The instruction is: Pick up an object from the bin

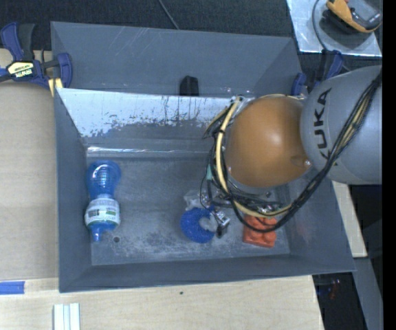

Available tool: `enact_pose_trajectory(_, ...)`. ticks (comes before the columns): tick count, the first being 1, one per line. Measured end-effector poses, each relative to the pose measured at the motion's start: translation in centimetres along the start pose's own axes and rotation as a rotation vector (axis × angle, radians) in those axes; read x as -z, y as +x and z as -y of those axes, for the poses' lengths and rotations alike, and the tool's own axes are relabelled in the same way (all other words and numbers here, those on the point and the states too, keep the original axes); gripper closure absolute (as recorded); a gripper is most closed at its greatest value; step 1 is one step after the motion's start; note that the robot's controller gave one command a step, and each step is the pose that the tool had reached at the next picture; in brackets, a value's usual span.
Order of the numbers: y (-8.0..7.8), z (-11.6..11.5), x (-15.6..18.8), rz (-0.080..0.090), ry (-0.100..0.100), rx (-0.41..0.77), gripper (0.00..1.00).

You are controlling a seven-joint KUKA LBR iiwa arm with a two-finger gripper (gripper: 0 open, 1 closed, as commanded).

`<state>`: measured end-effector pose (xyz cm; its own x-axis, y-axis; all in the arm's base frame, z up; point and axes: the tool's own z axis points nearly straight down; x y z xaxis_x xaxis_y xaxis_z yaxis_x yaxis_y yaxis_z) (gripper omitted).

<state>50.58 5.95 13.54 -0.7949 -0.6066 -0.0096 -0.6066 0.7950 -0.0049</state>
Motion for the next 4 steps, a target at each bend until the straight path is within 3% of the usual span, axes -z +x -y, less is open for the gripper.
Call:
enact_pose_trajectory(1,0.2,-0.2,1.5,-0.011,-0.007,0.0,1.0)
enact_pose_trajectory(2,0.0,-0.1,6.1,-0.005,-0.004,0.0,1.0)
enact_pose_trajectory(4,-0.1,0.1,8.9,0.003,0.0,-0.004,1.0)
